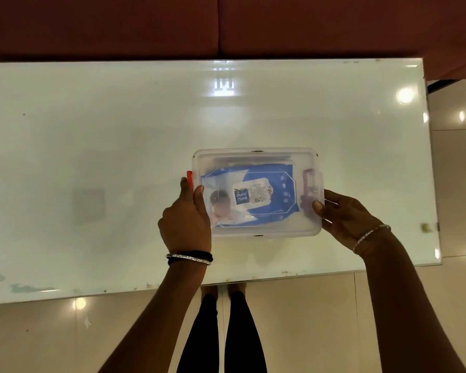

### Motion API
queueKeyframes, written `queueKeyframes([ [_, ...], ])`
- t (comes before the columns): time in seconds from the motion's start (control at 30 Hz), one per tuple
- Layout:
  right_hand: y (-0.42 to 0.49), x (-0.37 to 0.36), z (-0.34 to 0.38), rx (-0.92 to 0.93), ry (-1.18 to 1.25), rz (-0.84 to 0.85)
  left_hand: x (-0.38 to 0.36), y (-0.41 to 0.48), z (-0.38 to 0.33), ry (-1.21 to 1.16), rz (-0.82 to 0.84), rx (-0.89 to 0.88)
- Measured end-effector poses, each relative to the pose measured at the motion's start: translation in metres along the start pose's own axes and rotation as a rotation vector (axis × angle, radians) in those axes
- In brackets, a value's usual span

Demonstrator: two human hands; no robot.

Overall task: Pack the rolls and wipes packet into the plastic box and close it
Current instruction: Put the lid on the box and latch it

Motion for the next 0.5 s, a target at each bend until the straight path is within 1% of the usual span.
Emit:
queueKeyframes([
  [0.07, 0.001, 0.0, 0.005, -0.007, 0.004, -0.039, 0.0, 0.0, 0.001, -0.024, -0.008, -0.001],
  [0.13, -0.001, -0.004, 0.007, 0.032, -0.013, -0.114, 0.002, 0.001, -0.001, -0.065, -0.02, -0.02],
  [0.23, -0.007, -0.013, 0.005, 0.181, -0.214, -0.282, 0.004, 0.002, 0.001, -0.13, -0.029, -0.041],
  [0.3, -0.012, -0.022, -0.002, 0.274, -0.326, -0.379, 0.003, 0.003, 0.005, -0.208, -0.032, -0.012],
  [0.33, -0.013, -0.028, -0.006, 0.334, -0.43, -0.431, 0.003, 0.003, 0.007, -0.248, -0.03, 0.013],
  [0.4, -0.017, -0.038, -0.013, 0.451, -0.668, -0.591, 0.002, 0.003, 0.008, -0.293, -0.017, 0.047],
  [0.43, -0.019, -0.044, -0.015, 0.504, -0.729, -0.66, 0.002, 0.003, 0.009, -0.305, -0.013, 0.053],
  [0.5, -0.021, -0.053, -0.017, 0.55, -0.78, -0.707, 0.005, 0.005, 0.01, -0.332, -0.013, 0.047],
])
Point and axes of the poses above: each hand's wrist, its own y-axis towards the middle knuckle, its own x-axis out of the back of the hand, z = x × y, the point moved 2 cm from there along y, towards the middle knuckle, and after that the axes turned 13 degrees about y, right-handed, at the moved point
